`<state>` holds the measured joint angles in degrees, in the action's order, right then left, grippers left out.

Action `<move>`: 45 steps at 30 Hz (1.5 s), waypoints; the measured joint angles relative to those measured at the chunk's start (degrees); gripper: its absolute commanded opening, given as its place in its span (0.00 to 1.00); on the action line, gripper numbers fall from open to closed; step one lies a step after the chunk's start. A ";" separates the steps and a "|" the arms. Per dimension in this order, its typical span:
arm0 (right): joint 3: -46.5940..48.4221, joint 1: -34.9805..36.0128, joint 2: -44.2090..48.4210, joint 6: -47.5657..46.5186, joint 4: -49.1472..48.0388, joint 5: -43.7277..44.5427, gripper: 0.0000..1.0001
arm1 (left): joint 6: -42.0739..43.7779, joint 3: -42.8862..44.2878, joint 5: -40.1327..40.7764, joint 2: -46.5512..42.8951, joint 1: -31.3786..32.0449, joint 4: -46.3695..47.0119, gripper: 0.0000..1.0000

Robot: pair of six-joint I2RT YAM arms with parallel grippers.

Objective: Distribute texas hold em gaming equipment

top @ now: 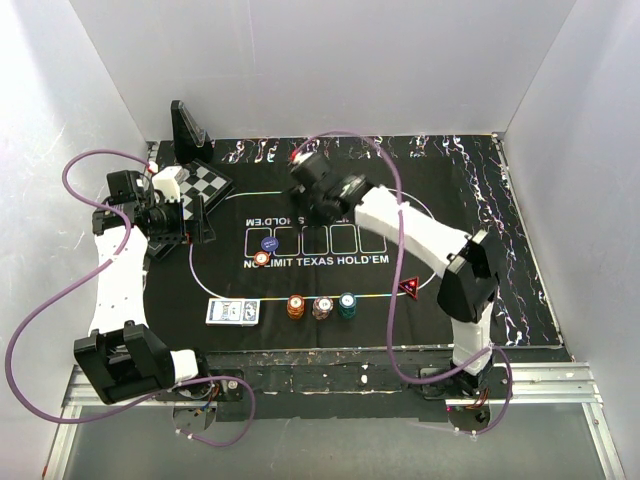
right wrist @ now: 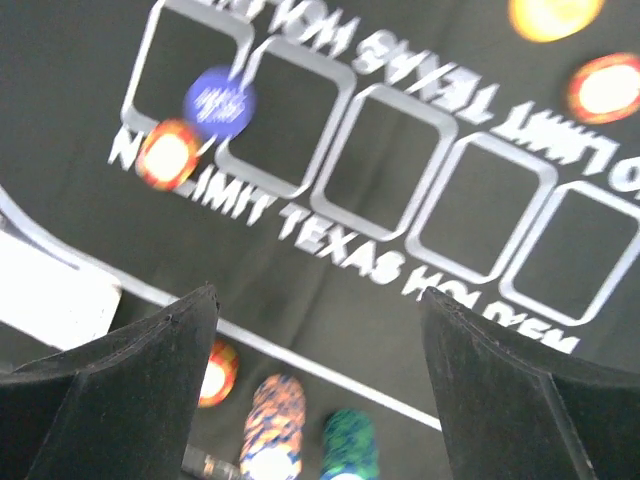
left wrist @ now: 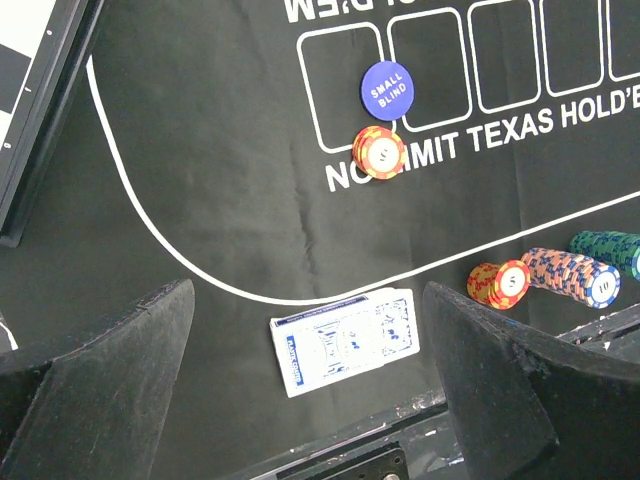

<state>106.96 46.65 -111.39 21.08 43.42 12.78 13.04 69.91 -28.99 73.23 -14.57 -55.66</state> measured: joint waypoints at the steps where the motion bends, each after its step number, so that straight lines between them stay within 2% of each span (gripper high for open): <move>1: -1.42 2.73 1.01 0.02 0.02 -0.09 0.89 | 0.00 -0.09 0.02 -0.04 0.00 0.02 1.00; 4: -5.81 10.27 1.68 0.46 -0.11 -1.38 0.89 | -0.04 -0.46 0.04 -0.22 0.00 0.11 1.00; 9: -10.14 16.39 0.63 0.83 1.79 -3.26 0.91 | -0.17 -1.20 0.02 -1.20 0.00 -0.07 1.00; 33: -10.25 19.06 -8.35 1.07 1.64 -7.43 0.94 | 2.01 -1.20 0.00 -4.92 -0.28 -2.08 1.00; 45: -12.11 19.17 -8.44 1.44 1.09 -7.45 0.84 | 2.40 -1.20 0.24 -4.92 -0.35 -2.38 1.00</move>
<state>94.85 65.82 -119.83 22.52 44.51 5.32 15.44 68.71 -28.75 68.31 -14.92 -58.04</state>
